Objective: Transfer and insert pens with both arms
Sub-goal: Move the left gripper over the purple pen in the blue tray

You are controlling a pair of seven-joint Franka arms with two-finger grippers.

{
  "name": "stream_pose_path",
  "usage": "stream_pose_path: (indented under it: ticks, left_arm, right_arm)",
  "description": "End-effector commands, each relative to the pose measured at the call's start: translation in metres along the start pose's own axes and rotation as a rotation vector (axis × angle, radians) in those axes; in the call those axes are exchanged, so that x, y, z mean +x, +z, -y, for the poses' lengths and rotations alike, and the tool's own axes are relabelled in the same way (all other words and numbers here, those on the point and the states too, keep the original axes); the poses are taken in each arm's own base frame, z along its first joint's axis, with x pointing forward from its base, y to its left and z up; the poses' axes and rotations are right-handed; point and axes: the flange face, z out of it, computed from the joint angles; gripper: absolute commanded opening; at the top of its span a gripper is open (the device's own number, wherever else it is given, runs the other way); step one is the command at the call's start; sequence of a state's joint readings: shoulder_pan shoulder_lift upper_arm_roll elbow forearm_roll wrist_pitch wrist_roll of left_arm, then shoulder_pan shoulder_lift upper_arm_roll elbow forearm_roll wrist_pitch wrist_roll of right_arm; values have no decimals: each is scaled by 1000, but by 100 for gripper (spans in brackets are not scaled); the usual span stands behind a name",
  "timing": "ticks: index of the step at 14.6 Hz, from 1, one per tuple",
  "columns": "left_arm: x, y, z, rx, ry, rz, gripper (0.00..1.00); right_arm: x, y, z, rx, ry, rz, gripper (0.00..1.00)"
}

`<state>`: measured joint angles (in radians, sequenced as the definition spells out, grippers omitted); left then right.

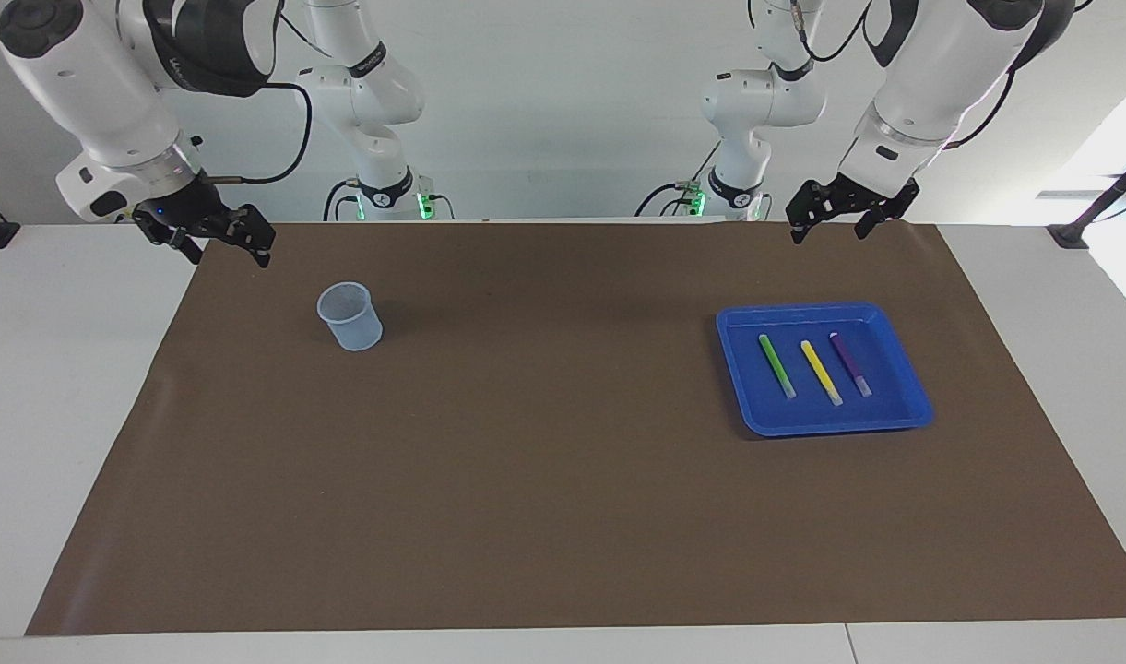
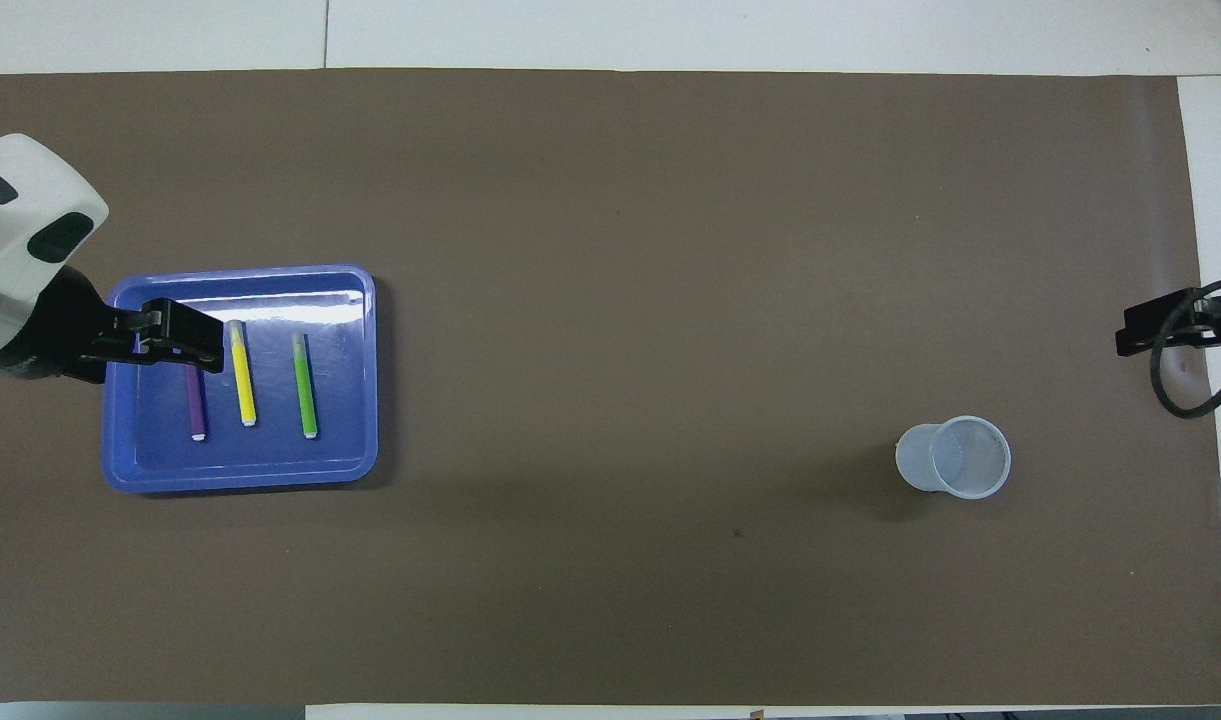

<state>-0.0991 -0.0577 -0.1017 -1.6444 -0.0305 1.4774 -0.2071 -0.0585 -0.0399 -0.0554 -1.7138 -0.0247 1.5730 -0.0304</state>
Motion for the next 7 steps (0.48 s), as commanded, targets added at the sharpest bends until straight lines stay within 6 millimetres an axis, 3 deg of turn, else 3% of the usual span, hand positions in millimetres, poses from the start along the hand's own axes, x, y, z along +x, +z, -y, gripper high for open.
stream_pose_path:
  ticks: [1,7]
  left_arm:
    - [2,-4,0,11,-12,-11,100]
    - [3,-3,2,10,-16,-14,100]
  right_arm:
    - [-5,0,1,16,12,-3,100]
    - [-5,0,1,16,12,-3,100]
